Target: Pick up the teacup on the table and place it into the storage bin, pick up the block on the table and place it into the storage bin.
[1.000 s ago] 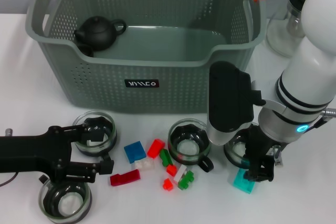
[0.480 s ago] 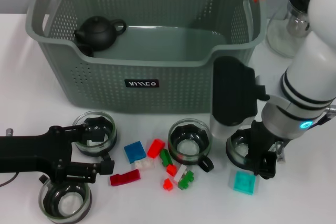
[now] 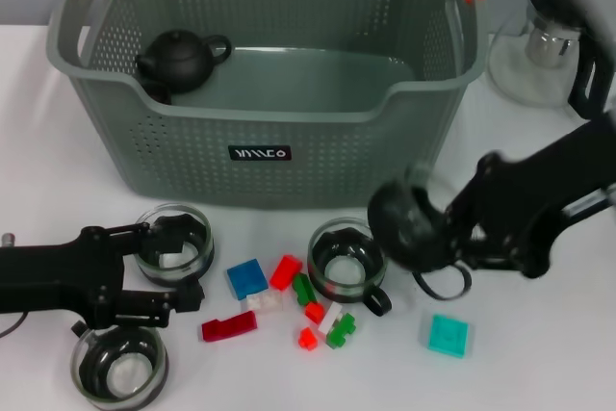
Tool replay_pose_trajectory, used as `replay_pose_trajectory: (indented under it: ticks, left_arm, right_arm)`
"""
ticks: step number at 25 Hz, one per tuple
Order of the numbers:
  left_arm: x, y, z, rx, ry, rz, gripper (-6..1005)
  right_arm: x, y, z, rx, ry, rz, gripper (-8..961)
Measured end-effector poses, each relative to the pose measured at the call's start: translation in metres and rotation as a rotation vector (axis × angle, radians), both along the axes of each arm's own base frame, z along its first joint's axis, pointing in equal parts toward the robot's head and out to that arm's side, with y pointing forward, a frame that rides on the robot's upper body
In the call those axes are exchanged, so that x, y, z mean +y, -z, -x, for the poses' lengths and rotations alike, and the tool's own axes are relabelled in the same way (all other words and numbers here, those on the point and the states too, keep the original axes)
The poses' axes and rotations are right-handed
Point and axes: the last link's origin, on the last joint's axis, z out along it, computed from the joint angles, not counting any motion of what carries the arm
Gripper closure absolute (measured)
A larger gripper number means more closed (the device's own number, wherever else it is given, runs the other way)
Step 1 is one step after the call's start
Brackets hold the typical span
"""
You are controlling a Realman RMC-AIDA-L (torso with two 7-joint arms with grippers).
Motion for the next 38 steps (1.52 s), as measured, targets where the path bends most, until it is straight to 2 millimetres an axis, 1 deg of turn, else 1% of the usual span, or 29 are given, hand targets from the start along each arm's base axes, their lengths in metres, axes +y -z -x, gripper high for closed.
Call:
replay_pose_trajectory:
  ticks: [3, 4, 6, 8, 11, 15, 17, 20, 21, 23, 25, 27, 29, 32, 35, 38]
  left_arm:
    - [0.001, -0.002, 0.0, -0.003, -0.003, -0.011, 104]
    - [0.002, -0.002, 0.0, -0.003, -0.002, -0.011, 104]
    - [0.003, -0.002, -0.001, -0.004, 0.002, -0.011, 104]
    - [0.004, -0.002, -0.002, -0.005, 0.005, -0.013, 104]
    - [0.006, -0.002, -0.005, -0.008, 0.014, -0.013, 105]
    - [0.008, -0.002, -0.008, -0.016, 0.01, -0.002, 105]
    - [0.009, -0.002, -0.008, -0.018, 0.003, 0.002, 105]
    - [0.009, -0.002, -0.009, -0.022, -0.003, 0.006, 105]
    - [0.009, -0.002, -0.009, -0.022, -0.003, 0.006, 105]
    - [0.009, -0.001, -0.009, -0.024, -0.005, 0.006, 106]
    - [0.007, 0.003, -0.009, -0.03, -0.012, 0.007, 106]
    - [0.006, 0.004, -0.009, -0.032, -0.016, 0.008, 106]
    - [0.005, 0.004, -0.008, -0.034, -0.02, 0.009, 106]
    - [0.003, 0.006, -0.007, -0.036, -0.025, 0.01, 106]
    - [0.003, 0.006, -0.007, -0.038, -0.028, 0.011, 107]
    - [0.002, 0.006, -0.007, -0.038, -0.029, 0.011, 107]
  right_arm:
    - [-0.004, -0.021, -0.003, 0.182, 0.001, -0.014, 904]
    - [-0.005, -0.027, -0.002, 0.25, -0.005, -0.024, 904]
    - [-0.003, -0.041, 0.001, 0.396, -0.004, -0.072, 904]
    - [0.004, -0.049, 0.007, 0.517, 0.001, -0.152, 904]
    - [0.022, -0.051, 0.022, 0.62, 0.023, -0.264, 904]
    - [0.06, -0.045, 0.059, 0.636, 0.113, -0.369, 903]
    - [0.08, -0.035, 0.079, 0.575, 0.163, -0.409, 904]
    - [0.111, -0.01, 0.106, 0.382, 0.209, -0.493, 904]
    - [0.118, -0.004, 0.109, 0.332, 0.222, -0.519, 901]
    - [0.134, 0.018, 0.114, 0.191, 0.254, -0.564, 896]
    - [0.146, 0.037, 0.114, 0.08, 0.288, -0.602, 890]
    - [0.152, 0.055, 0.111, 0.003, 0.31, -0.62, 885]
    - [0.154, 0.071, 0.107, -0.047, 0.318, -0.625, 879]
    - [0.156, 0.093, 0.093, -0.107, 0.333, -0.636, 871]
    - [0.154, 0.104, 0.082, -0.149, 0.342, -0.627, 862]
    - [0.151, 0.108, 0.076, -0.178, 0.345, -0.615, 854]
